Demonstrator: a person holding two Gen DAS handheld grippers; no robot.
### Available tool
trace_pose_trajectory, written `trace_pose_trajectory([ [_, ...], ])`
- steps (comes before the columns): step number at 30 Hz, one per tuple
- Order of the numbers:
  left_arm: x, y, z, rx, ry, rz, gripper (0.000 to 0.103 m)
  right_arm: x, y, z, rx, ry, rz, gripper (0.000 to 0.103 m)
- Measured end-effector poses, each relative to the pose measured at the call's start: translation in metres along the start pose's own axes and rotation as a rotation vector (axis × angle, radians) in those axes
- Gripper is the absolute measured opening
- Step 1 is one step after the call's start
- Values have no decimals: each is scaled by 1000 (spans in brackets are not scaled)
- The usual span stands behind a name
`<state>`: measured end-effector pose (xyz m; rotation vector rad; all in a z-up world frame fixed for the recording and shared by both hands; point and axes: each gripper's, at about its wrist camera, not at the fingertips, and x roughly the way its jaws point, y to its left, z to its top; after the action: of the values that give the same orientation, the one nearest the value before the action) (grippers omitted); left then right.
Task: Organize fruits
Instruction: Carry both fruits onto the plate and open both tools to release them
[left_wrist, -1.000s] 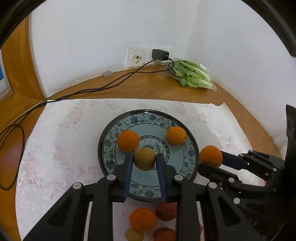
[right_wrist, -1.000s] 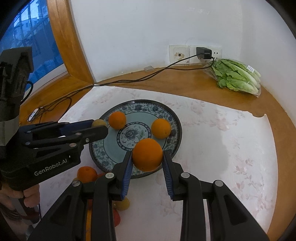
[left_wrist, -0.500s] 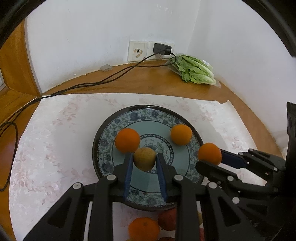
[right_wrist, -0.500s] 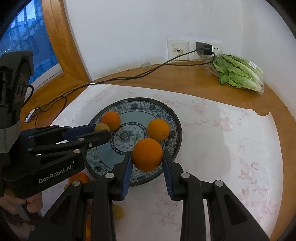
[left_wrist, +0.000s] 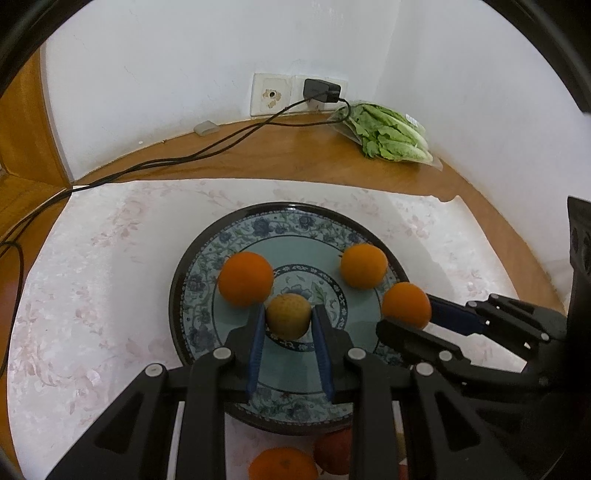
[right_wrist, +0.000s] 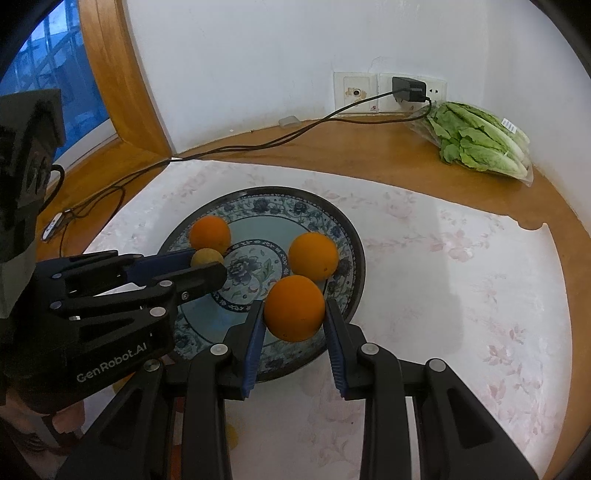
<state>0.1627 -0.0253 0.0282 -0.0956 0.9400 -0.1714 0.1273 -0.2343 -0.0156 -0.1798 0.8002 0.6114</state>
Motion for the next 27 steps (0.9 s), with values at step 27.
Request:
trace_pose_trajectory([
  [27,17,14,4,-38,15,5,26,19,1,4,-15,7,-2,33],
])
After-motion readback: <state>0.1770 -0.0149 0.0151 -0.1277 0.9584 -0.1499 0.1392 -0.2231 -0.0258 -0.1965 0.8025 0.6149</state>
